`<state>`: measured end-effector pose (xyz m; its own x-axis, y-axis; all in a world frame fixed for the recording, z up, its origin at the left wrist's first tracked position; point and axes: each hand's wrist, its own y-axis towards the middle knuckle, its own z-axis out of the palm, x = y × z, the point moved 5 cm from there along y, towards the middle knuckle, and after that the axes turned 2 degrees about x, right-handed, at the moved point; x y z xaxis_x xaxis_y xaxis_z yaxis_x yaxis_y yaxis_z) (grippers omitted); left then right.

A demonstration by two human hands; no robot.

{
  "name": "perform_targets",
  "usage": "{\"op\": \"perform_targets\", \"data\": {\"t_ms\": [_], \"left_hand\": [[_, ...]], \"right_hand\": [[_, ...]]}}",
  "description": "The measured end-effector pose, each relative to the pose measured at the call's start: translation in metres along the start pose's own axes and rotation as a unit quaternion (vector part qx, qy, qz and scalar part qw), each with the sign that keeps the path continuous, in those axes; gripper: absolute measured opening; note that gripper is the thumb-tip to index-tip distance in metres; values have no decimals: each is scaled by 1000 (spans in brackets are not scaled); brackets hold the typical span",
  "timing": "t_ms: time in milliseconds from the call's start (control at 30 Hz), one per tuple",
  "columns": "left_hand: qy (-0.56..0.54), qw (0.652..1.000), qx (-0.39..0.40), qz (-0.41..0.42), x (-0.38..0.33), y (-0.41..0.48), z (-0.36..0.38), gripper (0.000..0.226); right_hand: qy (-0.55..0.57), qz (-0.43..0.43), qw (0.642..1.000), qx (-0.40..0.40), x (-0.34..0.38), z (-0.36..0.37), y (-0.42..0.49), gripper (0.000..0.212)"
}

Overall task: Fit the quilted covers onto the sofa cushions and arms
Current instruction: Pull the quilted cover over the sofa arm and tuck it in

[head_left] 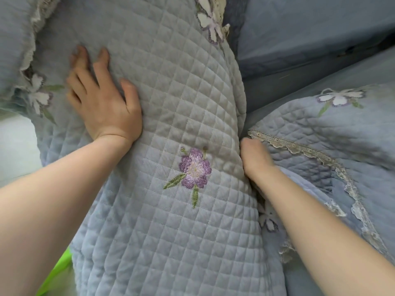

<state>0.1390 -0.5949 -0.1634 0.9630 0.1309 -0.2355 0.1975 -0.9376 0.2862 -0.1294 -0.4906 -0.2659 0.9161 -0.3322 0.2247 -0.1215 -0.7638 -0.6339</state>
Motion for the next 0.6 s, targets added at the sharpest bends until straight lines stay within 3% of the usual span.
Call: {"op": "perform_targets", "data": {"t_ms": [167,233,333,400,433,500,600], "left_hand": [[-15,1000,14,-10,-1,-1,-1,54],[-21,1000,18,-8,-2,0,-3,54],[-30,999,25,-9,-1,0,-2,53],[-33,999,27,-2,0,0,-1,53],[-34,999,30,-1,0,0,0,53],[-36,999,39,2,-1,-2,1,54],[-33,998,50,4,0,1,4,55]], "right_hand": [[29,35,999,28,8,-17,21,22],[57,19,998,-27,-1,-28,3,19],[255,-32,943,-211,12,-55,-32,32],[339,-84,921,-172,53,-52,-33,56],[302,-85,938,-147,76,-43,-29,64],[191,-48,963,-183,103,-33,-24,71],[212,-20,953,-215,101,-38,-11,70]]}}
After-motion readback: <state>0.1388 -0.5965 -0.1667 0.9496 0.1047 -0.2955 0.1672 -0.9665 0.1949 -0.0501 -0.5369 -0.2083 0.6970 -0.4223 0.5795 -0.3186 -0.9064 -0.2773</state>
